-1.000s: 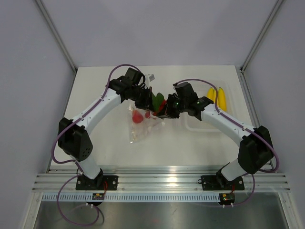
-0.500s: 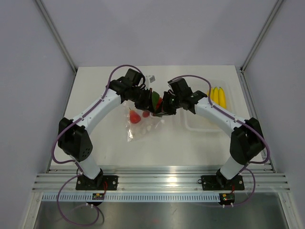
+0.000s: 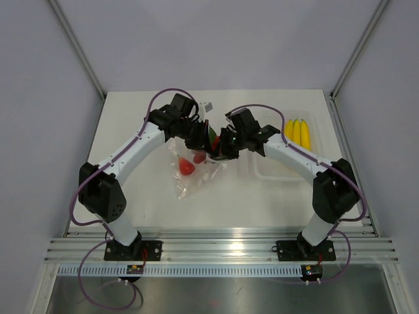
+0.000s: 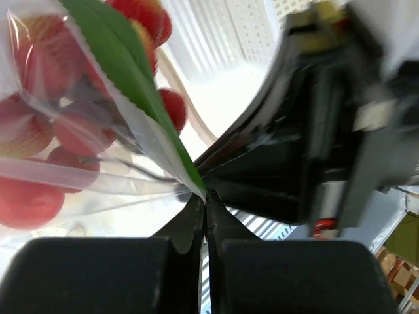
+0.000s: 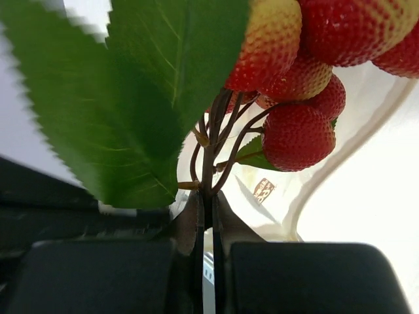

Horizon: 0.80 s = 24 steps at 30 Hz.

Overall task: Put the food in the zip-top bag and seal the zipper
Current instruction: Place the fake fruit in the zipper food storage bag.

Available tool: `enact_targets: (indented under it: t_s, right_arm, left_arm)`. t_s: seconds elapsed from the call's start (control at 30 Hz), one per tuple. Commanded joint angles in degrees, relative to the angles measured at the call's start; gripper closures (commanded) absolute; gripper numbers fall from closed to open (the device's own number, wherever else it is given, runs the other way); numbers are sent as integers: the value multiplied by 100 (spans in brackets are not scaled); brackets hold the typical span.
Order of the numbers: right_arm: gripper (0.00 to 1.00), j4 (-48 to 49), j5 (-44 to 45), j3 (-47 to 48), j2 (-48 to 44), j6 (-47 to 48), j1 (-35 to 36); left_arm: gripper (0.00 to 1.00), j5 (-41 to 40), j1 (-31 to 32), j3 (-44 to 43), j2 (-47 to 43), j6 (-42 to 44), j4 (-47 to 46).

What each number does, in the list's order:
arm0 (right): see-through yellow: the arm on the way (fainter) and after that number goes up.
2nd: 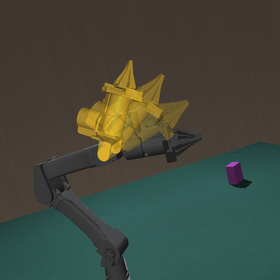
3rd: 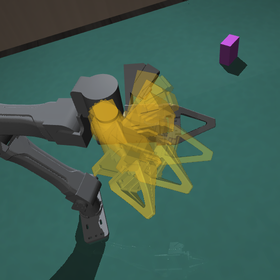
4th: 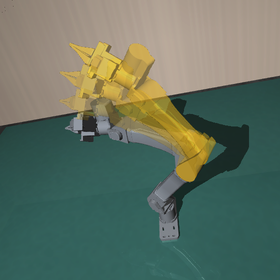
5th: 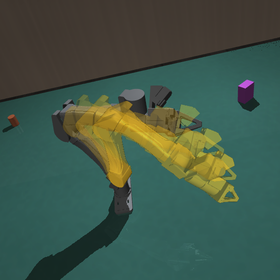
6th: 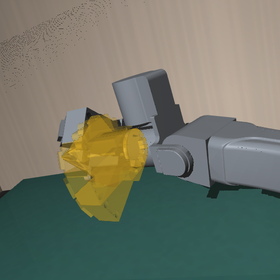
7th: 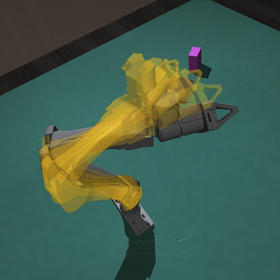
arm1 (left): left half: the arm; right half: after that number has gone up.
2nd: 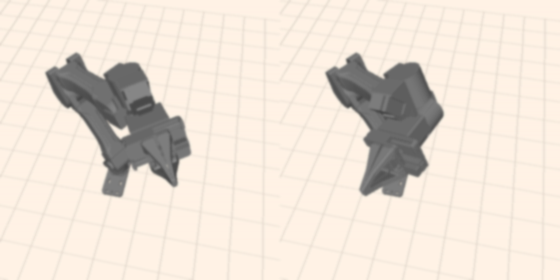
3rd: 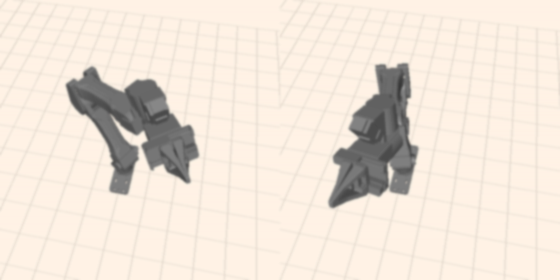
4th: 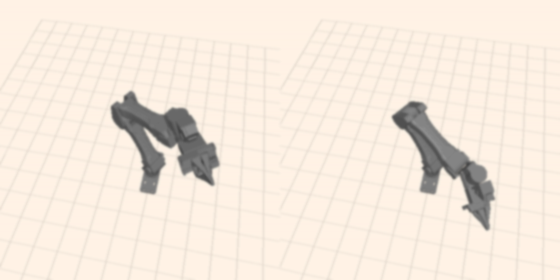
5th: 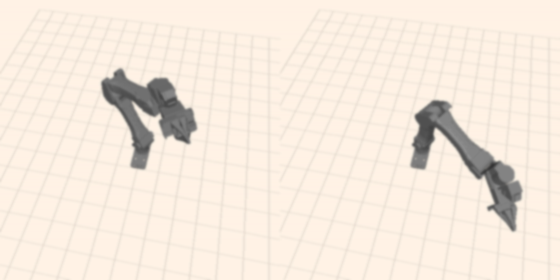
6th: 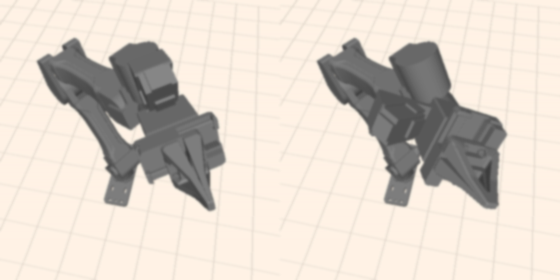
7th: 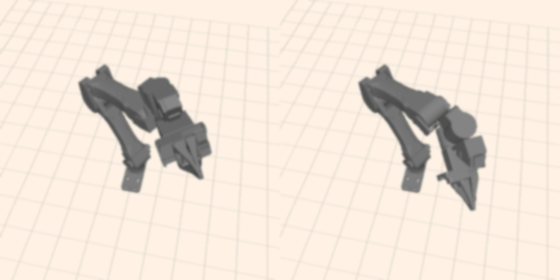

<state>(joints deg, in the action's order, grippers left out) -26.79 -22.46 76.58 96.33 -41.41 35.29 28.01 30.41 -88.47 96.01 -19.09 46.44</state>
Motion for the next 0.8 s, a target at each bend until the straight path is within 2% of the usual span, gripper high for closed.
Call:
enact_targets:
  t_s: [0.0, 0.27, 0.33, 0.37, 0.47, 0.77]
  right_arm:
    - [100, 279, -294, 103, 271, 221, 311]
    - [98, 332, -611, 60, 440, 177, 356]
    - [84, 367, -401, -63, 229, 159, 347]
    - [71, 341, -313, -81, 45, 142, 356]
    - [42, 121, 65, -108, -280, 159, 338]
    - [31, -354, 1085, -301, -1142, 107, 312]
  left_arm:
    - [100, 486, -18, -197, -135, -165, -302]
    - [100, 548, -27, -136, -232, -183, -364]
    - [100, 530, -53, -110, -240, -165, -354]
    - [100, 530, -62, -83, -240, -148, -354]
    - [100, 565, -97, -39, -249, -139, -363]
    - [100, 600, -176, -48, -267, -77, -319]
